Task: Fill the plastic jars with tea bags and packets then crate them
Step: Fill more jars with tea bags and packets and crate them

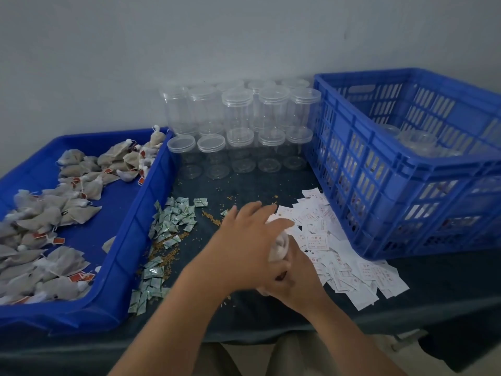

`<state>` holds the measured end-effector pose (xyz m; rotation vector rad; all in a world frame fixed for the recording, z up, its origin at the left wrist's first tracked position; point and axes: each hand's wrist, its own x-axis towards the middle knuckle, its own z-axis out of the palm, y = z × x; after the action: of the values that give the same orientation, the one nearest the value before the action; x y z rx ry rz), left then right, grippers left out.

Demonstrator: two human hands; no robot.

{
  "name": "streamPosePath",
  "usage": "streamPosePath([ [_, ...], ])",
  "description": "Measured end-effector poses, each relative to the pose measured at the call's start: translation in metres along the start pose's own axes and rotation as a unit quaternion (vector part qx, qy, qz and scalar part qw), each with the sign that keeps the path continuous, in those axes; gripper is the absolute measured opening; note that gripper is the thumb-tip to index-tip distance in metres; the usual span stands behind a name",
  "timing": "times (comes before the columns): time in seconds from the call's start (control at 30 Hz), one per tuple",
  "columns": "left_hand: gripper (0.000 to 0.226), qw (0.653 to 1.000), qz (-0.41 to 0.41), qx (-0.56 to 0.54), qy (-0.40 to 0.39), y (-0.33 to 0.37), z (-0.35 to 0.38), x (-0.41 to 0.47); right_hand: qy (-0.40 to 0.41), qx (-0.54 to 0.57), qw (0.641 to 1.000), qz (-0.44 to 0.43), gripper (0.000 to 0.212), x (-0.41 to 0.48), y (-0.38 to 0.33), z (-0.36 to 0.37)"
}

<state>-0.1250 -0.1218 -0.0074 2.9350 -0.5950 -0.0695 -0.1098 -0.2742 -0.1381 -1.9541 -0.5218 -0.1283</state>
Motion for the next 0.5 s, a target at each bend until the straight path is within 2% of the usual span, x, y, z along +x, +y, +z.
streamPosePath([
  [0.03, 0.076, 0.999, -0.047, 0.026, 0.001, 0.011, 0.007, -0.002, 0.015, -0.05, 0.999, -0.014, 0.055, 0.001, 0.001, 0.002],
  [0.1, 0.082, 0.986, -0.166, 0.012, -0.006, 0.03, 0.017, 0.001, 0.025, -0.17, 0.982, -0.074, 0.041, 0.003, -0.006, 0.006],
  [0.17, 0.076, 0.975, -0.22, 0.004, 0.026, 0.038, 0.025, 0.01, 0.011, -0.252, 0.963, -0.094, 0.03, 0.005, -0.009, 0.006],
  [0.2, 0.069, 0.976, -0.211, 0.021, 0.054, 0.038, 0.03, 0.013, 0.029, -0.301, 0.946, -0.114, 0.025, 0.004, -0.006, 0.005],
  [0.27, 0.058, 0.983, -0.15, 0.022, 0.107, 0.033, 0.037, 0.015, 0.031, -0.263, 0.96, -0.092, 0.005, 0.001, 0.002, 0.0],
  [0.33, 0.049, 0.987, -0.085, -0.03, 0.134, 0.023, 0.038, 0.013, -0.017, -0.134, 0.99, -0.028, 0.026, 0.002, 0.005, -0.008],
  [0.43, 0.033, 0.979, 0.015, -0.122, 0.163, 0.006, 0.034, 0.008, -0.077, -0.006, 0.997, 0.032, 0.029, 0.002, 0.01, -0.007],
  [0.5, 0.02, 0.97, 0.07, -0.147, 0.181, -0.002, 0.032, 0.007, -0.069, 0.049, 0.995, 0.043, 0.04, 0.005, 0.005, -0.009],
])
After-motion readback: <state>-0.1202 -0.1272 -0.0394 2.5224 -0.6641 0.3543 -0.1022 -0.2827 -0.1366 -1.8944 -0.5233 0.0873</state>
